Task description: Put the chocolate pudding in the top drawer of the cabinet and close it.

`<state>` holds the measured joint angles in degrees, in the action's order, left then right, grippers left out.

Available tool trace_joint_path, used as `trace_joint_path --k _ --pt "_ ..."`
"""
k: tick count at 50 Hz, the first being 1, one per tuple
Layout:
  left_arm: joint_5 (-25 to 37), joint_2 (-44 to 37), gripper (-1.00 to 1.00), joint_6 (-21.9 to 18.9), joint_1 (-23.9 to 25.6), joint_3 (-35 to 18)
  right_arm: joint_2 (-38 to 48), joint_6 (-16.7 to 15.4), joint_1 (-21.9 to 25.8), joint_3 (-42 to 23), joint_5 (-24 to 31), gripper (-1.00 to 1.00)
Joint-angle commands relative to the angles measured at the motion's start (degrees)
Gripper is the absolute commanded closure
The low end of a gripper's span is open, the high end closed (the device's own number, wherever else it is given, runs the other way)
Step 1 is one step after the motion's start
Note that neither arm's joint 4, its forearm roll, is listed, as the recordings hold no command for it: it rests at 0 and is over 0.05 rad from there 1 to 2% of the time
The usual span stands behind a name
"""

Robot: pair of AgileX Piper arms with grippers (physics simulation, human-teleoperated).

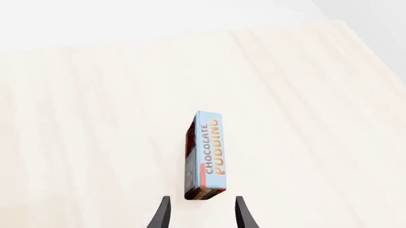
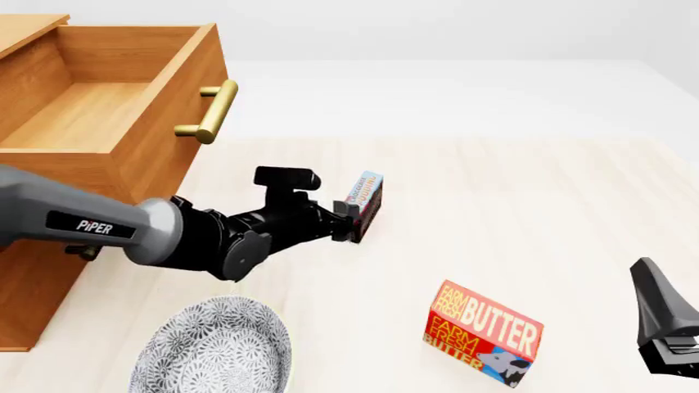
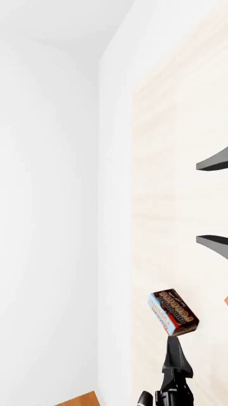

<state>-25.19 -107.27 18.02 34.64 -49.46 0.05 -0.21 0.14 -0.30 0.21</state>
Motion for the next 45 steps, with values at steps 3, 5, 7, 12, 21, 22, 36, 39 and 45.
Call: trace_joint_path --k 3,5,7,12,21,22,36,39,45 --pt "0.5 -0.9 -1.0 -0.1 -0.2 -1.1 0.0 0.0 0.2 -0.1 0.1 -1.0" --pt "0.7 -1.1 -1.0 -0.2 -0.1 -1.4 0.0 0.0 0.2 -0.1 0.1 -1.0" --pt "0.8 -1.2 -1.0 -0.2 0.0 -1.7 0.0 0.0 0.2 -0.1 0.1 -1.0" --pt "1.1 -1.9 -1.0 -0.2 0.2 -2.5 0.0 0.0 0.2 -0.1 0.1 -1.0" --pt "1.9 -2.9 -1.0 -0.3 0.8 -4.3 0.0 0.0 0.2 -0.1 0.1 -1.0" --pt "2.0 -3.2 -1.0 -0.3 0.9 -4.7 0.0 0.0 0.2 -0.1 0.1 -1.0" --pt "1.7 -4.3 -1.0 0.6 0.9 -5.5 0.0 0.0 0.2 -0.1 0.1 -1.0" --pt "1.6 -4.6 -1.0 0.7 0.8 -5.6 0.0 0.0 0.2 -0.1 0.1 -1.0" --pt "1.7 -5.3 -1.0 1.0 0.9 -6.4 0.0 0.0 0.2 -0.1 0.1 -1.0"
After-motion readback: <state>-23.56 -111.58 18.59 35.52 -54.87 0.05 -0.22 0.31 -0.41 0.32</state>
